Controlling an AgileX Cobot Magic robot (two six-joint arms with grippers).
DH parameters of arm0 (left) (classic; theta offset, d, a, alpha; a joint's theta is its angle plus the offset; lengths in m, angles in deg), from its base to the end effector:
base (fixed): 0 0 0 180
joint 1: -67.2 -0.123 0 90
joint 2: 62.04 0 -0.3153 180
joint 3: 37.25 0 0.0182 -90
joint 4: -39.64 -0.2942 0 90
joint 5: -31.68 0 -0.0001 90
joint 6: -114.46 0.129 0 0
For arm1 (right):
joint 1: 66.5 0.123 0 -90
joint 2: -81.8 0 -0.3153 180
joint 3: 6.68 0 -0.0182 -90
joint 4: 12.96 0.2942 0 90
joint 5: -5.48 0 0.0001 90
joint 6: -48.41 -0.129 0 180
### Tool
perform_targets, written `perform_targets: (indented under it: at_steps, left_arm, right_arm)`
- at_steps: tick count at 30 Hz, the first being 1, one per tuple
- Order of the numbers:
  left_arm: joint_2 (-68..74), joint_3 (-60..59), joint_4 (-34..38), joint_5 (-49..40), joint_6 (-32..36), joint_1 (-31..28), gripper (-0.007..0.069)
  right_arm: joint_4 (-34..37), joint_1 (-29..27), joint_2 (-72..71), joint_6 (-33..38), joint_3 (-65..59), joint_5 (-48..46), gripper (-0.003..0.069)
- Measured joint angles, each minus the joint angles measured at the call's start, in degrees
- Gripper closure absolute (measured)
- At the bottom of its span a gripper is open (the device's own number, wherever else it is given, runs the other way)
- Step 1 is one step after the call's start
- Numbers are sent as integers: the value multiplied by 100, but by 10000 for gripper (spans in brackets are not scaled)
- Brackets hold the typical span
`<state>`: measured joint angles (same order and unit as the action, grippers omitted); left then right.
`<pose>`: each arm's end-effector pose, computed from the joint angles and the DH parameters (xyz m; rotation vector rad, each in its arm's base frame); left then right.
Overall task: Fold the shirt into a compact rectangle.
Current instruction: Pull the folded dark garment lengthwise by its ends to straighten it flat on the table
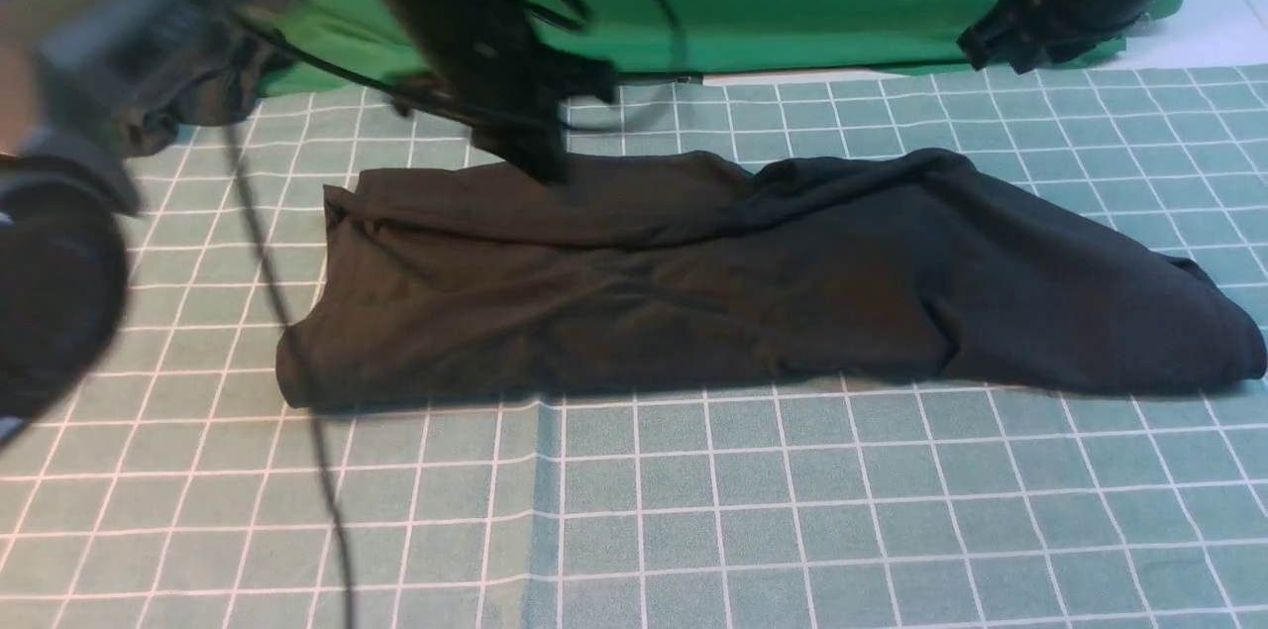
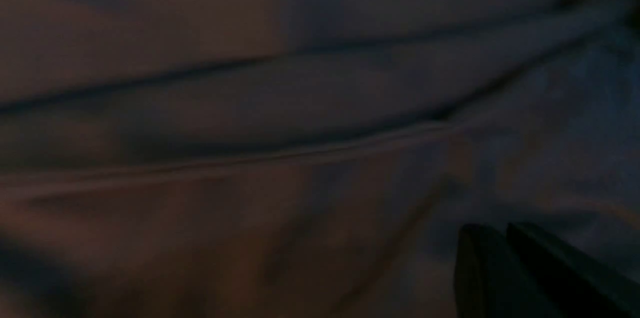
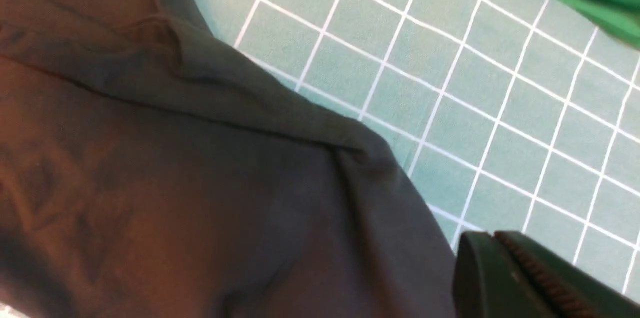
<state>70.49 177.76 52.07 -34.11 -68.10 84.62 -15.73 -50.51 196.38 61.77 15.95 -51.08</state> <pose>0.5119 -0.1872 0.2140 0.2853 2.8547 -0.3720 0.4755 0.1308 0.3080 -0.6755 2.5012 -0.0452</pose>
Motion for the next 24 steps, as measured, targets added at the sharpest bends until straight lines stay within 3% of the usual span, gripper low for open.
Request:
perform_targets:
  at_steps: [5,13,24]
  left_arm:
    - [572,0,-44,408,0,305,621]
    - [974,11,-286,919,-54,312,620]
    - [1186,35,-962,3199,-548,65,618]
  right_arm:
    - [37,0,0,0,0,-100,639]
    - [59,0,0,0,0,-107,639]
    - [277,0,0,-6,0,-273,632]
